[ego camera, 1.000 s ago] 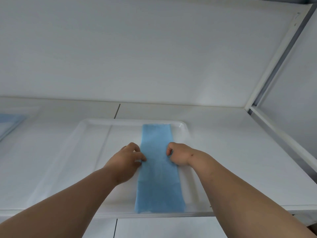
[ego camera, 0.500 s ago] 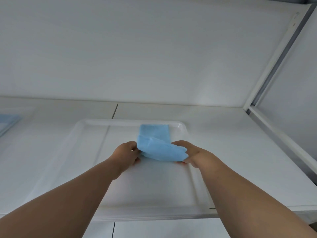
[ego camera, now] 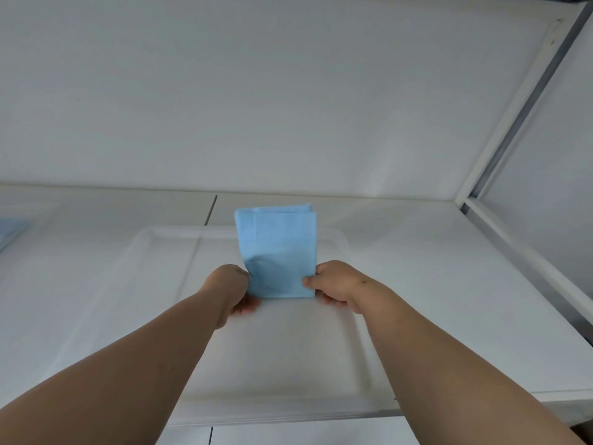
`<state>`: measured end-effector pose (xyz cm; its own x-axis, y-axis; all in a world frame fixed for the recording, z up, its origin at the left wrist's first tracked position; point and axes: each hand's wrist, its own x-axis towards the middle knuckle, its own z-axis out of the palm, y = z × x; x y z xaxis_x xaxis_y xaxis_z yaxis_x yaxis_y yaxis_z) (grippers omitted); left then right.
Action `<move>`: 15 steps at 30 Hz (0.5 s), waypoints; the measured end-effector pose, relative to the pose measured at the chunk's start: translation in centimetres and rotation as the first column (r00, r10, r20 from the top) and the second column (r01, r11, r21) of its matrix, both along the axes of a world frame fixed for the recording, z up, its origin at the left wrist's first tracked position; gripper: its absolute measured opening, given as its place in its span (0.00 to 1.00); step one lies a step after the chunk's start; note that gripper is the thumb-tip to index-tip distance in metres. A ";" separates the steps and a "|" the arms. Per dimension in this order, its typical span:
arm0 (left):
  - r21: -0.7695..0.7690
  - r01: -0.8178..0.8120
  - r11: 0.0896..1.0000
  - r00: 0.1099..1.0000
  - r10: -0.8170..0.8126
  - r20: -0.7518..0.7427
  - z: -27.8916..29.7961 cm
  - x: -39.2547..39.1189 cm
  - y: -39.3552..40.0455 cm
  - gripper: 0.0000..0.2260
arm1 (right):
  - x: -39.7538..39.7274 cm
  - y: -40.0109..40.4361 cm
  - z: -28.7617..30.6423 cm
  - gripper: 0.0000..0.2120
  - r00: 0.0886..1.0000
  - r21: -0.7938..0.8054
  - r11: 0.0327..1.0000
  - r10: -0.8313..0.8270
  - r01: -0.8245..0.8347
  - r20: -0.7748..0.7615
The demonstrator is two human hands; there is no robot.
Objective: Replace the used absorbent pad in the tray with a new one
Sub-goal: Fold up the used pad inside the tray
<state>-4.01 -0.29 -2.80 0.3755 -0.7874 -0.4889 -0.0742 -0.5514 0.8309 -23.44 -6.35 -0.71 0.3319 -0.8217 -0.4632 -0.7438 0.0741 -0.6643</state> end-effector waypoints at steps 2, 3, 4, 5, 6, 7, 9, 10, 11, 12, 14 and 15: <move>0.004 0.000 1.000 0.998 0.001 -0.056 0.3 0.2 0.0 0.07 | 0.5 0.0 0.1 0.12 0.999 -0.015 0.999 -0.032 0.032 -0.036; -0.002 0.008 1.000 0.997 -0.008 -0.074 0.4 0.3 0.1 0.05 | 0.7 0.0 0.2 0.10 0.998 -0.015 0.999 -0.041 0.040 -0.054; -0.015 0.024 1.000 0.997 -0.025 -0.069 0.3 0.3 0.2 0.03 | 0.8 -0.1 0.2 0.08 0.997 -0.016 0.999 -0.051 0.050 -0.063; -0.027 0.048 0.998 0.998 -0.049 -0.037 0.2 0.4 0.3 0.02 | 0.9 -0.3 0.3 0.08 0.996 -0.017 0.998 -0.058 0.057 -0.065; -0.034 0.073 0.997 0.997 -0.073 0.011 0.0 0.4 0.4 0.04 | 1.0 -0.4 0.2 0.08 0.996 -0.020 0.998 -0.064 0.063 -0.063; -0.036 0.094 0.995 0.994 -0.091 0.066 -0.2 0.4 0.5 0.05 | 1.1 -0.5 0.1 0.09 0.996 -0.029 0.997 -0.067 0.065 -0.057; -0.046 0.100 0.994 0.984 -0.092 0.151 -0.5 0.4 0.5 0.06 | 1.2 -0.6 -0.2 0.11 0.996 -0.069 0.994 -0.083 0.082 -0.013; -0.055 0.089 0.994 0.983 -0.079 0.167 -0.6 0.4 0.4 0.05 | 1.2 -0.5 -0.3 0.12 0.995 -0.092 0.991 -0.096 0.098 0.021; -0.065 0.071 0.995 0.985 -0.060 0.164 -0.7 0.5 0.4 0.04 | 1.2 -0.5 -0.4 0.12 0.992 -0.107 0.988 -0.109 0.114 0.056; -0.074 0.048 0.996 0.988 -0.036 0.148 -0.8 0.6 0.3 0.03 | 1.1 -0.5 -0.4 0.12 0.989 -0.111 0.986 -0.118 0.128 0.086; -0.079 0.011 0.997 0.995 -0.003 0.102 -0.9 0.9 0.1 0.02 | 0.9 -0.6 -0.4 0.09 0.986 -0.086 0.987 -0.130 0.139 0.107; -0.069 0.001 0.998 0.997 0.005 0.079 -0.9 1.0 0.0 0.04 | 0.9 -0.7 -0.3 0.07 0.987 -0.067 0.988 -0.130 0.137 0.096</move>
